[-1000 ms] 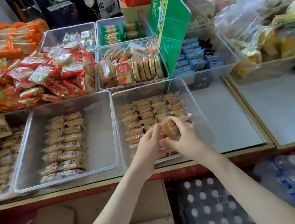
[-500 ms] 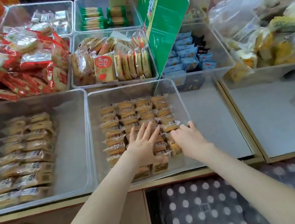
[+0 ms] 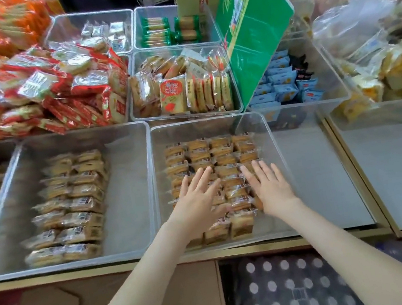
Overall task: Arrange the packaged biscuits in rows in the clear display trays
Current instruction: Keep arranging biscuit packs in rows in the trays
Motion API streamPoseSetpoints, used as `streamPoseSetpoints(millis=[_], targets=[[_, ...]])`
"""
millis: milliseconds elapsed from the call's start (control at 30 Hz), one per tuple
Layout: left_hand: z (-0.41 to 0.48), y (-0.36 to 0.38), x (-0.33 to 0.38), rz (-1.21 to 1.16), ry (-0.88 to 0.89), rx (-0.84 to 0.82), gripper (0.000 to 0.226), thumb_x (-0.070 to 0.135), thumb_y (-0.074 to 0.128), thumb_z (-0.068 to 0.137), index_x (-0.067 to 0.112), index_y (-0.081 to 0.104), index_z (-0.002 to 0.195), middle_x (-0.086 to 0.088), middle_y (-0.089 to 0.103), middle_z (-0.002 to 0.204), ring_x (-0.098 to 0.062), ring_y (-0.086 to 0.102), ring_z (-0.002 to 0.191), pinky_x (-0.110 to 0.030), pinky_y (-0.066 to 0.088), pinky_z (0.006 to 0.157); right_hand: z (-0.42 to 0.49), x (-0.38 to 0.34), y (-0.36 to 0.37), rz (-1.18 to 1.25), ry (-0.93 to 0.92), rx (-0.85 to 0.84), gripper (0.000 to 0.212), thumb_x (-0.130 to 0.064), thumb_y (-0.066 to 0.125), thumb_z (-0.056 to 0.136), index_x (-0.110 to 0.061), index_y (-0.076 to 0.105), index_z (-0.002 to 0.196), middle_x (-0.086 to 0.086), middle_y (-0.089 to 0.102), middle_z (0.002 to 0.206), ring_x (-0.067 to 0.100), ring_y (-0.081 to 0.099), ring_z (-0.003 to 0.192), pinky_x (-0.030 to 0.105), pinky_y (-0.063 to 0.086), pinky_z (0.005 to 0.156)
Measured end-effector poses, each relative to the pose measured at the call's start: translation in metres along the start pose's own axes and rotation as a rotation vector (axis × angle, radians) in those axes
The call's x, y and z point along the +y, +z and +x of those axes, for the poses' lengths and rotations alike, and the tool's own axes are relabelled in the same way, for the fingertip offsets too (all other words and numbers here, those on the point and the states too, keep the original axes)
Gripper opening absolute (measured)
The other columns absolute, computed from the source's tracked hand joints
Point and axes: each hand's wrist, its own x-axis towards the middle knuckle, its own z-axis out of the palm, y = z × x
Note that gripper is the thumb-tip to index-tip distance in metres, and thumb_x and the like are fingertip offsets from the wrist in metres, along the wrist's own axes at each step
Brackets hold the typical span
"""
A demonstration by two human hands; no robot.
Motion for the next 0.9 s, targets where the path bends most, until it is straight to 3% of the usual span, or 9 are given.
streamPoseSetpoints(millis=[133, 233, 300, 400, 500, 600, 800, 867, 900], targets=[[-0.087, -0.015, -0.076, -0.041, -0.027, 0.354, 0.074, 0.064, 0.012, 0.098, 0.016, 0.054, 0.136, -0.01, 0.04, 0.153, -0.023, 0.024, 0.146, -0.048, 0.015, 0.119, -0.008, -0.017, -0.053, 0.164, -0.025, -0.09, 0.117, -0.028, 0.072, 0.085, -0.026, -0.026, 0.149, 0.006, -0.028, 0.158, 0.026, -0.023, 0.146, 0.048, -0.014, 0.115], [-0.159, -0.013, -0.146, 0.028, -0.191, 0.416, 0.072, 0.06, 0.02, 0.101, 0.008, 0.063, 0.125, -0.016, 0.054, 0.14, -0.031, 0.044, 0.135, -0.047, 0.025, 0.117, -0.017, -0.071, -0.092, 0.263, -0.159, 0.088, 0.097, -0.019, 0.063, 0.091, -0.028, -0.01, 0.153, 0.003, -0.007, 0.163, 0.023, -0.006, 0.15, 0.043, -0.001, 0.12], [-0.198, -0.007, -0.188, 0.092, -0.3, 0.41, 0.075, 0.06, 0.02, 0.101, 0.003, 0.063, 0.125, -0.018, 0.055, 0.138, -0.032, 0.045, 0.134, -0.046, 0.022, 0.116, -0.02, -0.124, -0.108, 0.373, -0.35, 0.217, 0.081, -0.018, 0.06, 0.094, -0.025, 0.006, 0.154, 0.001, 0.011, 0.16, 0.021, 0.01, 0.147, 0.036, 0.01, 0.12], [-0.24, 0.004, -0.234, 0.122, -0.405, 0.358, 0.081, 0.063, 0.018, 0.099, 0.002, 0.055, 0.135, -0.019, 0.048, 0.145, -0.031, 0.037, 0.139, -0.043, 0.014, 0.119, -0.007, -0.21, -0.113, 0.383, -0.697, 0.226, 0.071, -0.007, 0.059, 0.094, -0.02, 0.022, 0.153, 0.007, 0.031, 0.153, 0.026, 0.029, 0.138, 0.032, 0.025, 0.113], [-0.256, 0.012, -0.255, 0.139, -0.337, 0.359, 0.075, 0.063, 0.018, 0.099, 0.01, 0.043, 0.145, -0.016, 0.043, 0.15, -0.028, 0.028, 0.144, -0.039, 0.006, 0.121, 0.022, -0.279, -0.103, 0.248, -0.909, 0.111, 0.075, -0.001, 0.056, 0.093, -0.024, 0.02, 0.154, 0.007, 0.032, 0.154, 0.026, 0.028, 0.137, 0.034, 0.029, 0.11], [-0.256, 0.018, -0.263, 0.129, -0.248, 0.436, 0.068, 0.063, 0.02, 0.099, 0.019, 0.031, 0.15, -0.013, 0.037, 0.153, -0.029, 0.024, 0.145, -0.042, 0.009, 0.12, 0.045, -0.32, -0.094, 0.011, -1.056, 0.076, 0.076, -0.011, 0.055, 0.095, -0.03, 0.012, 0.155, 0.002, 0.026, 0.159, 0.027, 0.025, 0.14, 0.038, 0.028, 0.113], [-0.256, 0.034, -0.275, 0.12, -0.186, 0.501, 0.071, 0.063, 0.032, 0.096, 0.022, 0.023, 0.154, -0.009, 0.028, 0.158, -0.029, 0.02, 0.148, -0.047, 0.014, 0.119, 0.055, -0.338, -0.086, -0.282, -0.939, -0.018, 0.075, -0.021, 0.056, 0.095, -0.025, 0.01, 0.155, -0.002, 0.017, 0.159, 0.026, 0.013, 0.143, 0.037, 0.016, 0.114], [-0.255, 0.037, -0.277, 0.137, -0.165, 0.537, 0.075, 0.062, 0.04, 0.093, 0.02, 0.025, 0.153, -0.01, 0.029, 0.157, -0.03, 0.022, 0.147, -0.048, 0.016, 0.119, 0.051, -0.338, -0.082, -0.306, -0.92, 0.026, 0.076, -0.014, 0.064, 0.088, -0.021, 0.023, 0.153, 0.002, 0.029, 0.153, 0.027, 0.02, 0.138, 0.037, 0.023, 0.111], [-0.255, 0.038, -0.277, 0.144, -0.158, 0.551, 0.075, 0.061, 0.043, 0.091, 0.019, 0.026, 0.152, -0.01, 0.028, 0.157, -0.03, 0.023, 0.147, -0.048, 0.015, 0.119, 0.051, -0.337, -0.079, -0.333, -0.927, 0.091, 0.08, -0.01, 0.075, 0.076, -0.018, 0.039, 0.147, 0.004, 0.041, 0.145, 0.026, 0.029, 0.131, 0.036, 0.033, 0.106]])
